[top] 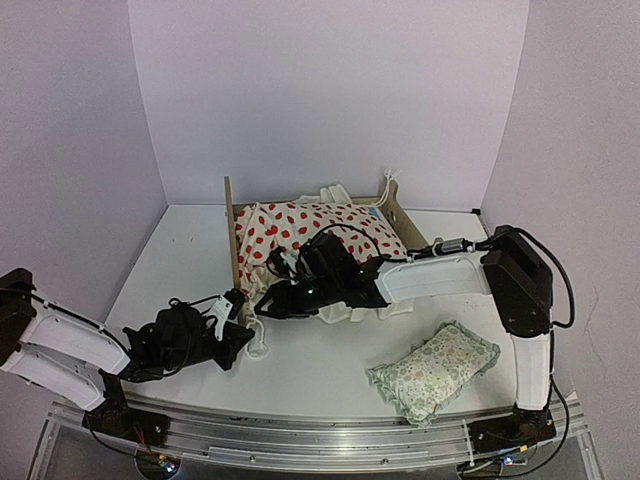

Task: Set up the pet bed
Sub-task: Tie the left ropes of the mattress closest to the robot on the bed frame base.

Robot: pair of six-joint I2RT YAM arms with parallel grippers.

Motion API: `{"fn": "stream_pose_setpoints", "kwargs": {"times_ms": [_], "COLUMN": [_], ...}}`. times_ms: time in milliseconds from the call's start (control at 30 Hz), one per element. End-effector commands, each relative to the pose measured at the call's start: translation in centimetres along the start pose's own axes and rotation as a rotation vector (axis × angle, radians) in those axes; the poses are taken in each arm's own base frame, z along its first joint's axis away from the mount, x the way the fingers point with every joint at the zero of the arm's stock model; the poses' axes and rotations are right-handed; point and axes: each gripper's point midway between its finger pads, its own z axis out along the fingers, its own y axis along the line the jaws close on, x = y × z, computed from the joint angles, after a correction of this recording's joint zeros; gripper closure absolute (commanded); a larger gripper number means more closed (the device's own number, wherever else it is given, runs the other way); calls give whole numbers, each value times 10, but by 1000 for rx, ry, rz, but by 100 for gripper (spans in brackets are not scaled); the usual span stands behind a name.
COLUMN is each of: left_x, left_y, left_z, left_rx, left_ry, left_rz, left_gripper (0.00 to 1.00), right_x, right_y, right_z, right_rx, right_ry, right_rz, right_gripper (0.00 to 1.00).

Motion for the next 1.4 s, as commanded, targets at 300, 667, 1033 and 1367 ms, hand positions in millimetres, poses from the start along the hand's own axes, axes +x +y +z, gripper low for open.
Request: {"fn": "stream_pose_setpoints", "kwargs": {"times_ms": [300,667,1033,1367], "left_x": [-21,-22,-24,-25], "left_y": [-4,-4,-4,-5], "left_z": [2,0,-4,-7], "left_rx": [25,32,35,42], "left_ry": [-18,-18,-31,-40], "left_rz": [-33,-42,-49,-53], "left_gripper": [92,93,94,95], "right_x": [-13,-29,-22,-12], "right_y": [12,10,-7,-7], "right_z": [26,31,37,48], "right_rx": [-134,-181,-124,-21], "right_ry": [-39,-182,-187,-197], "right_rz": [-4,-9,-3,-111], "right_gripper": [62,69,70,68]}}
